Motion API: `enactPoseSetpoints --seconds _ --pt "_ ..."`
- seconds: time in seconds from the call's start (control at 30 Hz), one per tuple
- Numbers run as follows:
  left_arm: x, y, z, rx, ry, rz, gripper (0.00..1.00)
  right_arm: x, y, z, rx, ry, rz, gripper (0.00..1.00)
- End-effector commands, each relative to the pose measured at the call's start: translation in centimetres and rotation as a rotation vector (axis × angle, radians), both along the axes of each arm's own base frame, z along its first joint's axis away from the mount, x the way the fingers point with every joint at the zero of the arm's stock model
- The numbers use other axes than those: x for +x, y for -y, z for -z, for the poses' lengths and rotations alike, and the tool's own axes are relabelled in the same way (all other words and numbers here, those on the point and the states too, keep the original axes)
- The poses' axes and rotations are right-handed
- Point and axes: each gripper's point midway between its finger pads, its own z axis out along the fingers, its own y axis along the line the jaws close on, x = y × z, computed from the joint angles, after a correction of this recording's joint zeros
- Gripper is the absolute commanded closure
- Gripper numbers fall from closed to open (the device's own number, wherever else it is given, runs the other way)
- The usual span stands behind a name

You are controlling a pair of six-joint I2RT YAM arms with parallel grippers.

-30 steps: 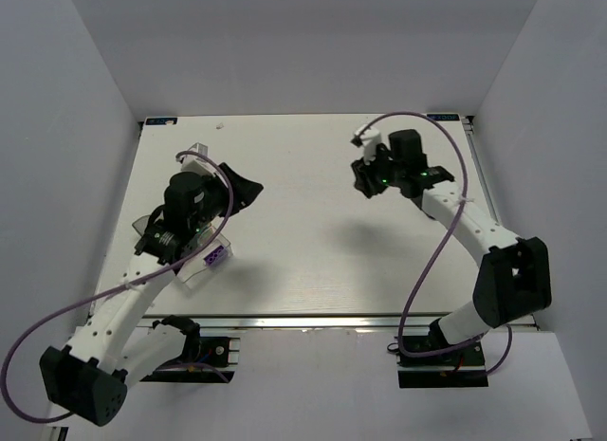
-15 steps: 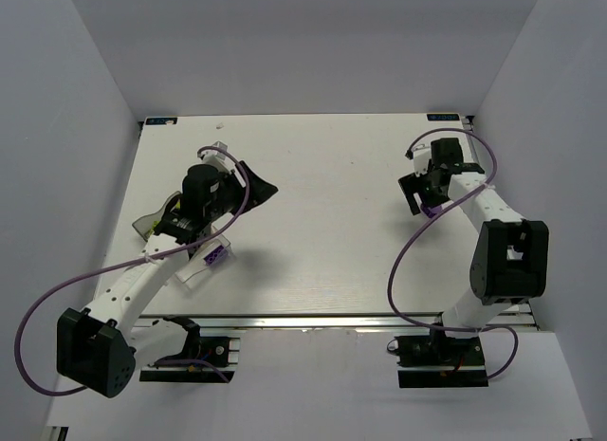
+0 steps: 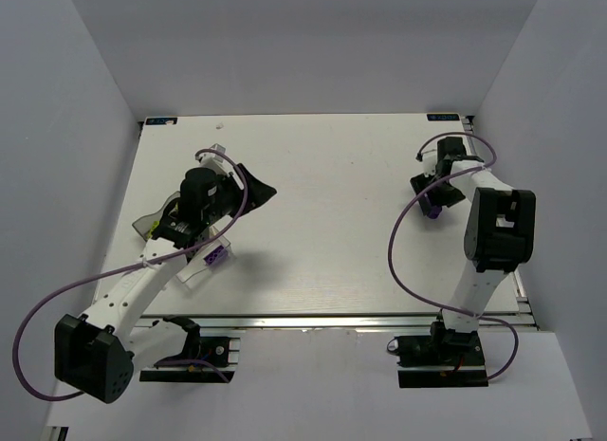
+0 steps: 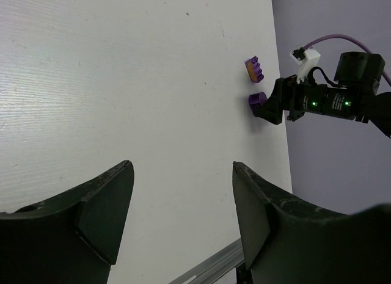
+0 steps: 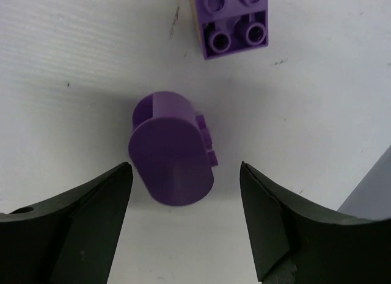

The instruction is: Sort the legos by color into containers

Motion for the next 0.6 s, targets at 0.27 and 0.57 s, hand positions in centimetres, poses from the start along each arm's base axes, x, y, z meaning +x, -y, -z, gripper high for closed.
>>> enactPoseSetpoints --seconds 0.27,0.57 --pt "-0.5 -1.3 0.3 0.034 0.003 -0.044 0.25 1.7 -1.4 -0.4 0.125 0.003 -0.075 0.55" --pt "0.0 -2.5 -2.2 0.085 0.073 -0.087 0.25 -0.9 -7.5 -4.5 0.398 0.057 -0.303 0.96"
